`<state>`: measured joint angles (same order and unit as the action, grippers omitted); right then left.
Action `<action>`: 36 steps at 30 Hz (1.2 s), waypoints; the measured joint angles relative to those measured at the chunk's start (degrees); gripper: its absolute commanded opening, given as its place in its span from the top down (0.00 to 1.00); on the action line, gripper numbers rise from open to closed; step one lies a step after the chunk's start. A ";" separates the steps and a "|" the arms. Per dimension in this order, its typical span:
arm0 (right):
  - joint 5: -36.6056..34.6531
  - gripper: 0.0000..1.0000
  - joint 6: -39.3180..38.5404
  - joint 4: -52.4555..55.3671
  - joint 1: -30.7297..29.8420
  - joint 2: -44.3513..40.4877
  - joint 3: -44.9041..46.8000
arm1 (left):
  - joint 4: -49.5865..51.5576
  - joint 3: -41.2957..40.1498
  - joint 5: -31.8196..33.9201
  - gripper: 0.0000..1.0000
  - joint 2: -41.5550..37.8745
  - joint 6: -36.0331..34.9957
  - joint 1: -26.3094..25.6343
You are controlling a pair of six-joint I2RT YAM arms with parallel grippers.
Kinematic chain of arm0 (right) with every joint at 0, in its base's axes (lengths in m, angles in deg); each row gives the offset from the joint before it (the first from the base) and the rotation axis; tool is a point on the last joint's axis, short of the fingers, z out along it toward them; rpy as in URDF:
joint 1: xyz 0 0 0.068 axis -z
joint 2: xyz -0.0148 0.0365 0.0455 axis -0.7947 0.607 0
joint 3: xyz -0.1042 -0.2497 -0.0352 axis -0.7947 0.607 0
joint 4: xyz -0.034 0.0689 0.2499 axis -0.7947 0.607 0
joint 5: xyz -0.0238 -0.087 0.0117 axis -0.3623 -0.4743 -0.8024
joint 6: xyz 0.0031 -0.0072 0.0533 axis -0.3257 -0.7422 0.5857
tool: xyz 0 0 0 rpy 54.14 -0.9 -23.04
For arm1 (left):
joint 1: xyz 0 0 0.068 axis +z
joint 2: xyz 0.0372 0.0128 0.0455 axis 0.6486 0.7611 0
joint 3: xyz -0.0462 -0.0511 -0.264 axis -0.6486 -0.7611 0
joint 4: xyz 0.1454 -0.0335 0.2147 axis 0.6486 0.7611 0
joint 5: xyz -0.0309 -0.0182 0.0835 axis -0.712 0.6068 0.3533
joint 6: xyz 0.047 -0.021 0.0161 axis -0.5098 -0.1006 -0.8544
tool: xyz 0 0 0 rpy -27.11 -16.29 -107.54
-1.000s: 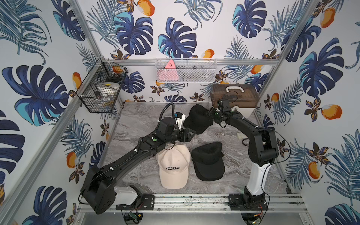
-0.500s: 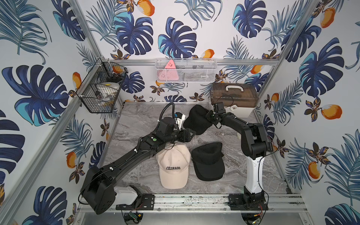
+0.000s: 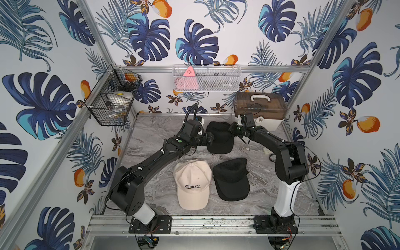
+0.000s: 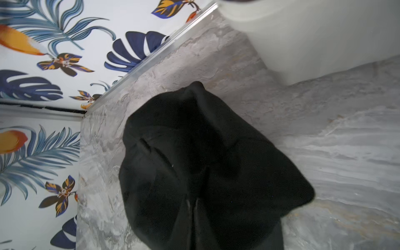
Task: Stack the baseball caps by color
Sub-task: Place the baseball cap on the baseball cap.
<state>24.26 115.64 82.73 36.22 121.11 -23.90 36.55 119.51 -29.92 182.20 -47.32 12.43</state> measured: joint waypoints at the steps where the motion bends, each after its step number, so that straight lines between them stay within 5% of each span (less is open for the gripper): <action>1: 0.52 1.00 -1.07 -0.39 -0.09 -0.39 0.24 | 0.04 1.29 0.44 0.26 1.77 0.02 0.92; 11: 5.16 1.00 -7.10 -3.87 -1.01 -0.79 0.15 | 0.09 16.46 1.11 0.30 20.26 3.04 5.81; 20: 8.55 1.00 -8.13 -5.95 -1.07 1.01 -1.33 | -2.86 22.53 -7.04 0.37 30.71 10.78 10.56; 23: 9.46 1.00 -8.09 -5.97 -1.01 1.57 -2.25 | -5.64 22.05 -10.97 0.52 32.13 12.79 10.58; 29: 10.62 1.00 -7.41 -5.95 -1.09 1.88 -3.13 | -9.73 18.71 -15.93 1.00 32.68 17.20 10.86; 36: 9.86 1.00 -7.19 -5.44 -1.05 -0.90 -3.58 | -9.64 21.11 -19.10 1.00 28.79 20.76 12.35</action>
<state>34.12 108.45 77.29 35.17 120.21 -27.49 26.91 140.63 -49.03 210.99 -26.56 24.78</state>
